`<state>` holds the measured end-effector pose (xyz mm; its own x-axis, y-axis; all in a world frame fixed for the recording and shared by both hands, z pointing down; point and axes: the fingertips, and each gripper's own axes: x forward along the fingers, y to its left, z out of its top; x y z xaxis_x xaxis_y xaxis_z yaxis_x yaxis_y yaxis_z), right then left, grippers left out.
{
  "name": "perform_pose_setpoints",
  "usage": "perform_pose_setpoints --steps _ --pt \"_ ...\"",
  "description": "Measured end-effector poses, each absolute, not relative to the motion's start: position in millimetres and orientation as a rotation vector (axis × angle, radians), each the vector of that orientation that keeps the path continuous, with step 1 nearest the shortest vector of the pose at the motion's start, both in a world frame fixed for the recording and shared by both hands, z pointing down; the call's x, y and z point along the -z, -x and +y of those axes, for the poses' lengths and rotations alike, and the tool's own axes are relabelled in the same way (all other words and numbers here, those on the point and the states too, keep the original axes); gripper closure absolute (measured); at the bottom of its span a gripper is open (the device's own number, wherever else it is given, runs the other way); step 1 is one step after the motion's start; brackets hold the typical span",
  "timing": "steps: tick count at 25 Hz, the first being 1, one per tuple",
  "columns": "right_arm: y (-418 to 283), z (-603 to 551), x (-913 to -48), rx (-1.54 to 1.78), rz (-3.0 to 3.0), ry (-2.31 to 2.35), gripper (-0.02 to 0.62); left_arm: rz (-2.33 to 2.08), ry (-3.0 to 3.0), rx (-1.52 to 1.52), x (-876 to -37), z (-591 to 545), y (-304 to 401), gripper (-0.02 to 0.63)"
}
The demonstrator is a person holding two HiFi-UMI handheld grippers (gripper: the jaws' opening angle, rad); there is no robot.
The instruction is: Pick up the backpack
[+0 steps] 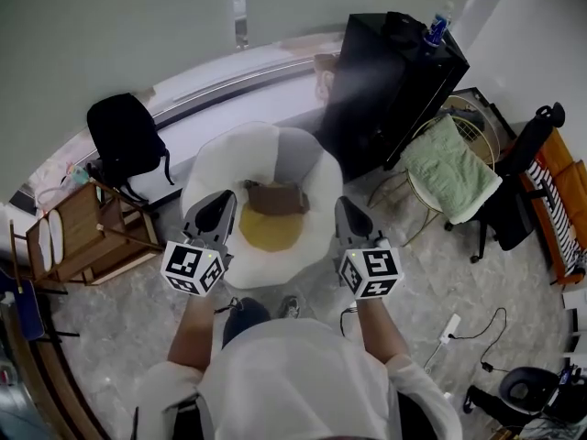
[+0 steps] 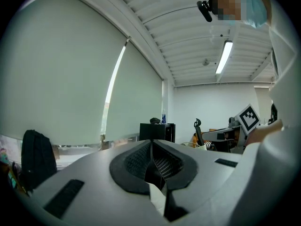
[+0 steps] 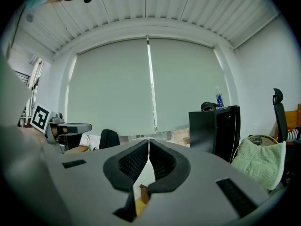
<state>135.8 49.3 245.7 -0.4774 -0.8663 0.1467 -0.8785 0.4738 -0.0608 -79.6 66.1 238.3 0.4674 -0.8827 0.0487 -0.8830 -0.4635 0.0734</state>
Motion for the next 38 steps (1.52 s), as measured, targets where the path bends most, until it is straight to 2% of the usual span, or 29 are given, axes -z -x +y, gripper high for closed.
perform_pose_setpoints --steps 14,26,38 --pt "-111 -12 -241 -0.199 -2.593 -1.605 0.565 -1.511 -2.649 -0.014 -236 -4 100 0.566" --pt "-45 -47 -241 -0.207 -2.58 -1.706 0.565 -1.383 -2.732 -0.019 -234 -47 146 0.566" --pt "-58 -88 -251 -0.205 -2.595 -1.656 0.566 -1.436 -2.683 -0.006 -246 -83 137 0.566"
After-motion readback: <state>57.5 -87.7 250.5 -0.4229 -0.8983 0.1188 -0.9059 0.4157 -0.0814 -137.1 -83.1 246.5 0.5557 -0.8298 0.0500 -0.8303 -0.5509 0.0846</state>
